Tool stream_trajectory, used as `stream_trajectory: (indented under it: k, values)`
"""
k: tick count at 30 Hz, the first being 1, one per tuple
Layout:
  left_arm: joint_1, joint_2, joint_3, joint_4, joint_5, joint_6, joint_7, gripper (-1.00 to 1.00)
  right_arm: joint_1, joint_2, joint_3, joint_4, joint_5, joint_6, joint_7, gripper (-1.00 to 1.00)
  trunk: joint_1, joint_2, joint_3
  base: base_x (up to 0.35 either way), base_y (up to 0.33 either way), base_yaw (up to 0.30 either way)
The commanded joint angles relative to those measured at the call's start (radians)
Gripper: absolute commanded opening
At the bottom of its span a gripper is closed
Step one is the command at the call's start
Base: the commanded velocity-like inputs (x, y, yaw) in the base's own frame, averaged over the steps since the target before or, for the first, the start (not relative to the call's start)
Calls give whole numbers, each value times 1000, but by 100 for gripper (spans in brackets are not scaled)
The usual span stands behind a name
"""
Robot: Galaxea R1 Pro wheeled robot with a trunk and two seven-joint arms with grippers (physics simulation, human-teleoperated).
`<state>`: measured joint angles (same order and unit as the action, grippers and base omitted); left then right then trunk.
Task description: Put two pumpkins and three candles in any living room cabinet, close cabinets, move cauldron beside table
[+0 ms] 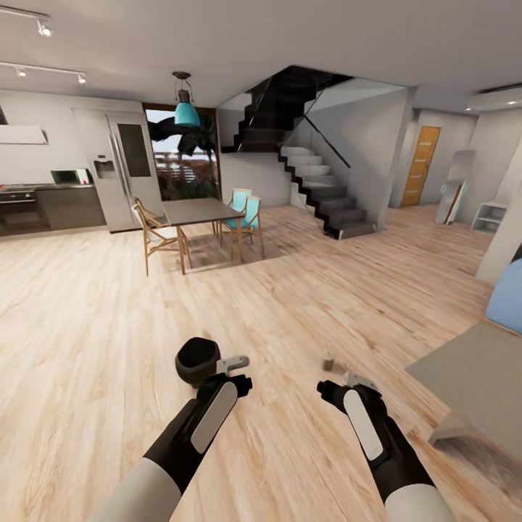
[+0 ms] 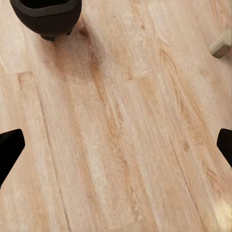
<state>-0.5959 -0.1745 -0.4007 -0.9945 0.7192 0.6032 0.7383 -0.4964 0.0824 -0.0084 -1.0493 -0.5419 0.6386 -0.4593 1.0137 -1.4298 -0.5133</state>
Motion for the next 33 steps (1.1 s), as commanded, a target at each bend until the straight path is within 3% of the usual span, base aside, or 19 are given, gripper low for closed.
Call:
stream_trajectory:
  k: [1,14,33]
  values:
    - [-1,0,-1,-1,8,1,9,100,-1,0,0,-1,-10,2,-9,100,1,-1,-1,309,19,-3]
    - [-1,0,-4,-1,6,1,9,100,-1,0,4,-1,-10,2,-8,100,1,-1,-1,310,-24,-11]
    - [-1,0,-6,-1,6,1,9,100,-1,1,4,-1,-10,4,-7,100,1,-1,-3,315,-7,-256]
